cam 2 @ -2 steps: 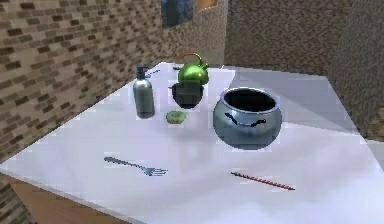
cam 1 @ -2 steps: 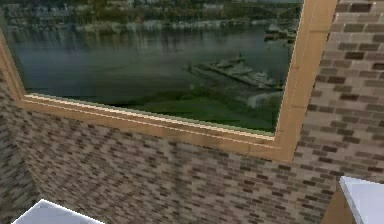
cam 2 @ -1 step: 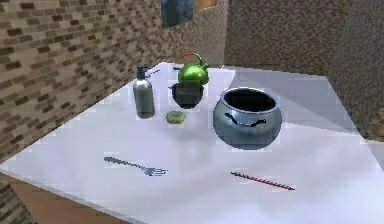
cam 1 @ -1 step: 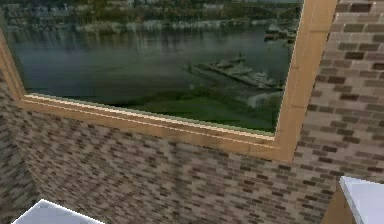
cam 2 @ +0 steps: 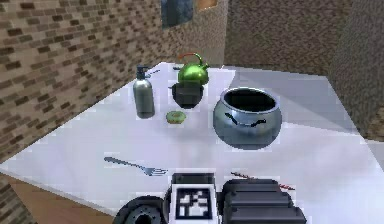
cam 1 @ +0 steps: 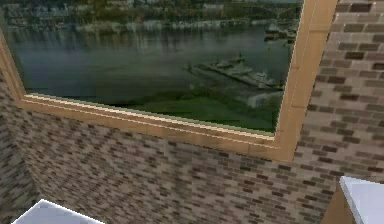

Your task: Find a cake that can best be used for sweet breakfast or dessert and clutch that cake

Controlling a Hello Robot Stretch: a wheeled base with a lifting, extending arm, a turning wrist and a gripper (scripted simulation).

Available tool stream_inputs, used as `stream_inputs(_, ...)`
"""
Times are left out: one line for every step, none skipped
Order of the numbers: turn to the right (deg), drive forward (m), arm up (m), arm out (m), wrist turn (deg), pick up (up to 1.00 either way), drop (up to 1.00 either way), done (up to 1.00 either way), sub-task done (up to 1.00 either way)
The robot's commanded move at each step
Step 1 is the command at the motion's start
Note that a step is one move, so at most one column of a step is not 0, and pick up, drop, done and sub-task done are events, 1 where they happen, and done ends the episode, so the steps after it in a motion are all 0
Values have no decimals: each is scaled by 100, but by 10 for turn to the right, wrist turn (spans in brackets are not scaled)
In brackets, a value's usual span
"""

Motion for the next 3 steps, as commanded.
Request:
stream_inputs(0, 0, 0, 44, 0, 0, 0, 0, 0)
stream_inputs(0, 0, 0, 0, 450, 0, 0, 0, 0)
stream_inputs(0, 0, 0, 0, 450, 0, 0, 0, 0)
